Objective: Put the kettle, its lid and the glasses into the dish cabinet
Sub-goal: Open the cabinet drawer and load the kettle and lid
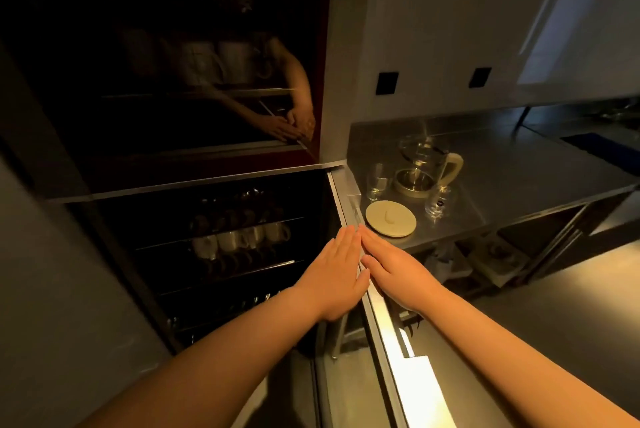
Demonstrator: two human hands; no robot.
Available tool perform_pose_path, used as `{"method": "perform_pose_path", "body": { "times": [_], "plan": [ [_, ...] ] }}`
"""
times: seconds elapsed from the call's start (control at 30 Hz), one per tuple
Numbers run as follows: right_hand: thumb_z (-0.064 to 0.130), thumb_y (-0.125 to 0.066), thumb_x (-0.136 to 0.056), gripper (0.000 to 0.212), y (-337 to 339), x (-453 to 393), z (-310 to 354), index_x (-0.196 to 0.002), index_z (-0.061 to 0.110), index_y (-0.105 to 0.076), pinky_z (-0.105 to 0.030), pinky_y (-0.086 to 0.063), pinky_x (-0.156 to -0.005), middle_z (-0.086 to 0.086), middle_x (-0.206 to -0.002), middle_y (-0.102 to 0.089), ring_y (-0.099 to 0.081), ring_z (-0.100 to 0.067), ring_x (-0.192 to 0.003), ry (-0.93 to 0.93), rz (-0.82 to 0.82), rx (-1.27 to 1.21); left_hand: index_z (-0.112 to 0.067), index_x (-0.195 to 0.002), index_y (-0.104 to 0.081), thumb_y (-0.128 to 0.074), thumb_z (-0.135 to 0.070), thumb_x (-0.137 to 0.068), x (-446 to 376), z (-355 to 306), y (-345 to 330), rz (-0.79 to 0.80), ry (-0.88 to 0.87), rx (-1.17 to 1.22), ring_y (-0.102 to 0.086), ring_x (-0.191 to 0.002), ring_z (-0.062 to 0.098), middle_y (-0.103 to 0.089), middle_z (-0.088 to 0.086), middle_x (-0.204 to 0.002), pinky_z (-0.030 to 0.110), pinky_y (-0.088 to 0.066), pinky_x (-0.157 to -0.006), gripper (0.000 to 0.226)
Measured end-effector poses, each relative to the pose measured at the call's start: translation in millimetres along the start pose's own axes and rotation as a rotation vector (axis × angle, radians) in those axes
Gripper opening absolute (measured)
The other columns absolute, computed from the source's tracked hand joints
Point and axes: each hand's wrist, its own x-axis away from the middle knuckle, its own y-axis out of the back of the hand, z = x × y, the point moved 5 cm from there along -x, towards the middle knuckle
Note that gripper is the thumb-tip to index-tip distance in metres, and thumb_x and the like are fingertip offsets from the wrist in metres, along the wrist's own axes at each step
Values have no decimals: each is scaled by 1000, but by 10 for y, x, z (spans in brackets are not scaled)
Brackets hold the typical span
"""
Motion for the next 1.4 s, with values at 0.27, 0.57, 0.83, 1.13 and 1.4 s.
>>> {"method": "perform_pose_path", "body": {
  "times": [0.27, 0.57, 0.83, 1.13, 1.4],
  "plan": [
    [35, -31, -100, 54, 205, -131, -142, -148, 32, -7, -18, -23, -108, 13, -155, -12, -22, -2, -137, -61, 1, 187, -16, -147, 15, -26, -52, -97, -437, 172, 2, 48, -195, -120, 21, -137, 7, 16, 3, -157, 26, 10, -111, 74],
    [38, -29, -100, 54, 253, -408, -160, -149, 26, -9, -25, -32, -108, 8, -156, -11, -27, -9, -137, -169, -46, 382, -17, -149, 7, -20, -51, -98, -1026, 506, 101, 71, -400, -218, 19, -137, 7, 9, 3, -158, 27, 14, -109, 67],
    [49, -26, -97, 58, 222, -626, -223, -148, 30, -8, -25, -30, -107, 12, -155, -13, -28, -5, -135, -294, -84, 290, -19, -151, -5, -16, -35, -102, -1475, 568, 237, 162, -568, -228, 8, -145, 10, 1, 0, -160, 25, 11, -110, 52],
    [45, -26, -99, 57, 304, -885, -833, -149, 24, -12, -26, -29, -107, 8, -155, -15, -26, -11, -138, -389, -112, 315, -23, -150, -16, -21, -36, -102, -2176, 540, 182, 329, -621, -220, -5, -145, 12, -14, -2, -158, 30, 3, -115, 50],
    [42, -28, -99, 56, 539, -1136, -1793, -149, 21, -14, -29, -24, -112, 5, -156, -13, -14, -10, -141, -512, -106, 278, -18, -148, -23, -42, -38, -97, -3031, 368, -103, 454, -457, -205, -27, -139, 21, -28, 3, -153, 37, -26, -111, 58]
  ]
}}
